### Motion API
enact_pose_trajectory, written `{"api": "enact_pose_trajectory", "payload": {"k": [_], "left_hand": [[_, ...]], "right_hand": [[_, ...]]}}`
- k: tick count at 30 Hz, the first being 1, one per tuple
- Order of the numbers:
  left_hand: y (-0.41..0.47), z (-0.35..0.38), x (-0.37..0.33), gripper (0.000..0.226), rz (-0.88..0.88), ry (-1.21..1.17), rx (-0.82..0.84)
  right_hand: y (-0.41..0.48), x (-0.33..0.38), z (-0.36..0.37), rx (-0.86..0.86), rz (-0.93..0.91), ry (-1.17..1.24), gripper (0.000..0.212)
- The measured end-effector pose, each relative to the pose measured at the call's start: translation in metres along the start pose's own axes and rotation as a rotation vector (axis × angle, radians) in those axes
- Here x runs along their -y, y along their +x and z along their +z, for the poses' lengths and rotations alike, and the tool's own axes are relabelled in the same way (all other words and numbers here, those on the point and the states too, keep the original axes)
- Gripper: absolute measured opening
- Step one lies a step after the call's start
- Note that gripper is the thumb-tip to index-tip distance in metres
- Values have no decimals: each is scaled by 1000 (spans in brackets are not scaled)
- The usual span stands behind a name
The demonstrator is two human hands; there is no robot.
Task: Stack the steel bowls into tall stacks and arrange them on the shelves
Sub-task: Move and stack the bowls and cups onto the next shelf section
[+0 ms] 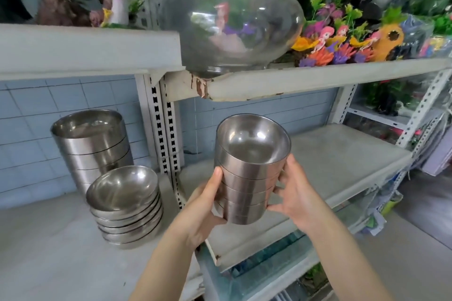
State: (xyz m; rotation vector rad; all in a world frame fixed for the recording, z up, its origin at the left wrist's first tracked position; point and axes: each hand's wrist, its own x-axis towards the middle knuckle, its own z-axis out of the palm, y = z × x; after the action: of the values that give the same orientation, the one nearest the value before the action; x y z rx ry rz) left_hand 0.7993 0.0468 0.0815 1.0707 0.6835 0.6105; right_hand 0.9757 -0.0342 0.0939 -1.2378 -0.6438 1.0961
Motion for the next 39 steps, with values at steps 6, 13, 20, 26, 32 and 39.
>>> {"api": "enact_pose_trajectory", "payload": {"k": [6,13,20,26,32,39], "left_hand": [[36,3,8,46,-8,2,-86],[59,11,13,54,-18,-47,-275],[69,21,25,72,22,3,-439],[76,31,33,63,48,67,-554],[73,36,55,52,227,365,-499],[92,24,81,123,295,616,-565]], "right_hand": [[55,-3,-18,80,81,-6,116],[115,5,-32,272,187,-38,89],[136,11,-39,401,223,-71,78],[139,15,-46,546,200,-158,111],[142,21,-57,611,-56,-281,81],[157,38,-54,601,-362,-478,116]]}}
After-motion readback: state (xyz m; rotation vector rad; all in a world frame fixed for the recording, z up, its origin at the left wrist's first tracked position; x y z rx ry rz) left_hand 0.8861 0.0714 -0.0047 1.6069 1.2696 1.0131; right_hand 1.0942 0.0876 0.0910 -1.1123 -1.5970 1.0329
